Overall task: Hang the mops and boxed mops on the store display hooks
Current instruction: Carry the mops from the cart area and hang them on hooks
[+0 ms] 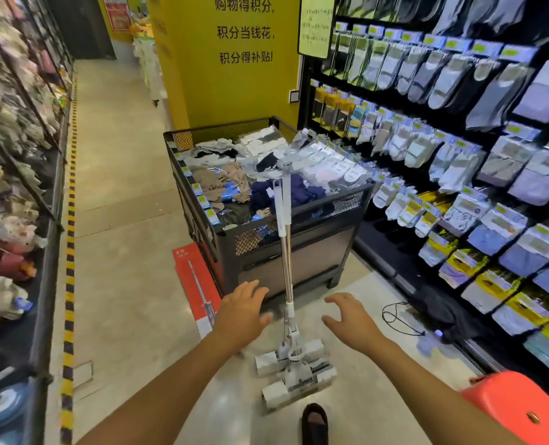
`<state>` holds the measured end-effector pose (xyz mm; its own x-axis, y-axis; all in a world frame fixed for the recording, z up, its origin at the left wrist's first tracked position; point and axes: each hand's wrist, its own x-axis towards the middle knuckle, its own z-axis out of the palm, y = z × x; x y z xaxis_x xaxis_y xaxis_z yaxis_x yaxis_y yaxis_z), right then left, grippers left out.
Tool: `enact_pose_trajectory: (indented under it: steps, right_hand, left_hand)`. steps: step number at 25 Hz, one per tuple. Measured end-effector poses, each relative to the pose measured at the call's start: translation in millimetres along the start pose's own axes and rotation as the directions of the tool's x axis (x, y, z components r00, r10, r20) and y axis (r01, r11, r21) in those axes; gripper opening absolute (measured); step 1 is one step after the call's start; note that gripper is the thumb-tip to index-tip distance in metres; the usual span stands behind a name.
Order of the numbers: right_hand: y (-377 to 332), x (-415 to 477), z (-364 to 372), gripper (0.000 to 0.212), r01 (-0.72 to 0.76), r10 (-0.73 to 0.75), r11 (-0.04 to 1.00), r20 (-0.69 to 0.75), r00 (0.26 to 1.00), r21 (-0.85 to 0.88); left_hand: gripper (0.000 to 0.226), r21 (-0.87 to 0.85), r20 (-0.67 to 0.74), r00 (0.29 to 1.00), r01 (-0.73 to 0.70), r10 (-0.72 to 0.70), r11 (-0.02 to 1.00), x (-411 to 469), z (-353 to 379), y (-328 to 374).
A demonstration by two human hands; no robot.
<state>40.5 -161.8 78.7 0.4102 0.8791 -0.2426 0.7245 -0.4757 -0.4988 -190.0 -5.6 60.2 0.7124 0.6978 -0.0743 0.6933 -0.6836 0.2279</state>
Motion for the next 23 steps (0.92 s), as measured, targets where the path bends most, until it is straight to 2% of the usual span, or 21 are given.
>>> enact_pose_trajectory:
  steps: [3,7,11,16,20,23]
  right_hand:
    - [16,66,-18,0.052,0.047,-0.047,0.999,0.038,0.998,0.001]
    - [37,146,-50,0.05,0.103,-0.101,0.995,0.104,0.989,-0.011]
    - [59,211,-68,0.05,0.137,-0.132,0.99,0.152,0.979,-0.018]
    - [86,260,-74,0.048,0.144,-0.14,0.989,0.213,0.967,-0.003]
    - [108,279,-72,0.049,0.122,-0.123,0.992,0.251,0.96,0.017]
    - [123,289,-69,0.049,0.091,-0.093,0.996,0.266,0.959,0.021]
  left_hand:
    - [0.066,-0.045,0.017,0.998,0.068,-0.067,0.997,64,-3,6]
    - [0.068,-0.24,0.084,0.979,0.2,-0.185,0.95,156,-10,17]
    - [0.066,-0.441,0.102,0.939,0.339,-0.329,0.831,255,-19,25]
    - [0.065,-0.548,0.191,0.881,0.461,-0.432,0.698,341,-14,15]
    - [0.061,-0.622,0.191,0.864,0.473,-0.466,0.624,384,-4,-6]
    - [0.056,-0.696,0.169,0.822,0.49,-0.544,0.524,409,8,-18]
